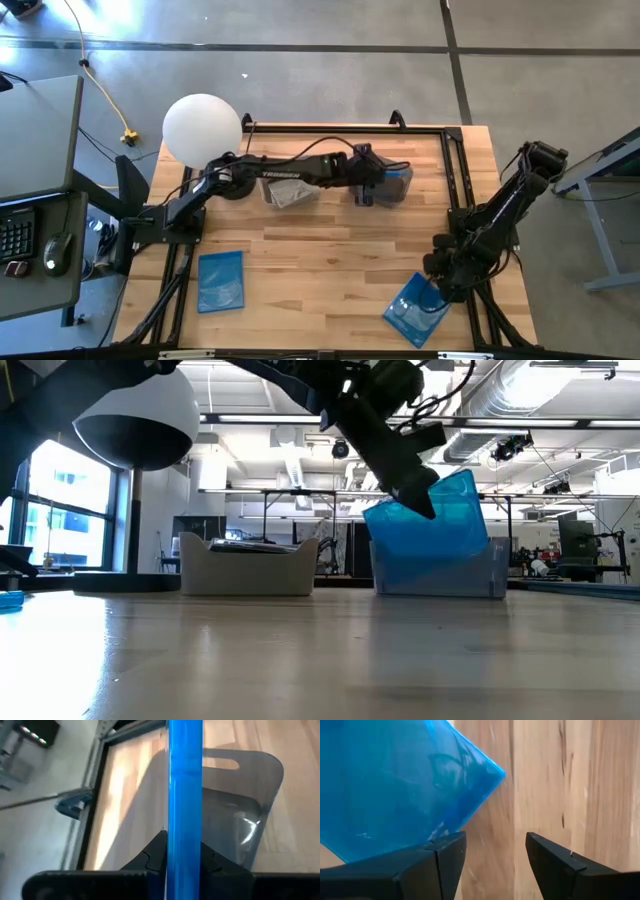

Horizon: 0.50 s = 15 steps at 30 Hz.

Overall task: Pick & place jewel cases by type
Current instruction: Put the middle left blue CD case into the black bin

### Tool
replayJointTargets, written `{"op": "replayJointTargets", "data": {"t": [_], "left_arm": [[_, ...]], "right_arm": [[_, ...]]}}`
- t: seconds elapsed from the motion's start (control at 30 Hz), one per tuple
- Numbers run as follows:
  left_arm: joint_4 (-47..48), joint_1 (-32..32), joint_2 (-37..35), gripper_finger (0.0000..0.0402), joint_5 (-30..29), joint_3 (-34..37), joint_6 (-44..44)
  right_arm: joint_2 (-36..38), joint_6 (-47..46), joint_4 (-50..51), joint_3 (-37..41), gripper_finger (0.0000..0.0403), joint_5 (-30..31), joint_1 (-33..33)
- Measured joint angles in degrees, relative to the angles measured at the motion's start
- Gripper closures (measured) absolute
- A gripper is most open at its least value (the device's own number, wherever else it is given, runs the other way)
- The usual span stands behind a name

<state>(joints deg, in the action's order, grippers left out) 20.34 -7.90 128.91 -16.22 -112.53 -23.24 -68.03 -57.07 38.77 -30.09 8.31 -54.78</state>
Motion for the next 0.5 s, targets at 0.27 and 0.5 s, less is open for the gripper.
{"op": "replayJointTargets", "data": {"t": [0.27, 0.5], "left_arm": [[0.2, 0.0, 0.7, 0.0335, -3.9, 0.0, -1.0], [-0.7, 0.3, 0.6, 0.0248, -7.7, -0.1, -1.9]], "right_arm": [[0.0, 2.0, -2.9, 0.0, 0.0202, 0.1, 0.0], [0.0, 2.1, -3.1, 0.0, 0.0202, 0.1, 0.0]]}}
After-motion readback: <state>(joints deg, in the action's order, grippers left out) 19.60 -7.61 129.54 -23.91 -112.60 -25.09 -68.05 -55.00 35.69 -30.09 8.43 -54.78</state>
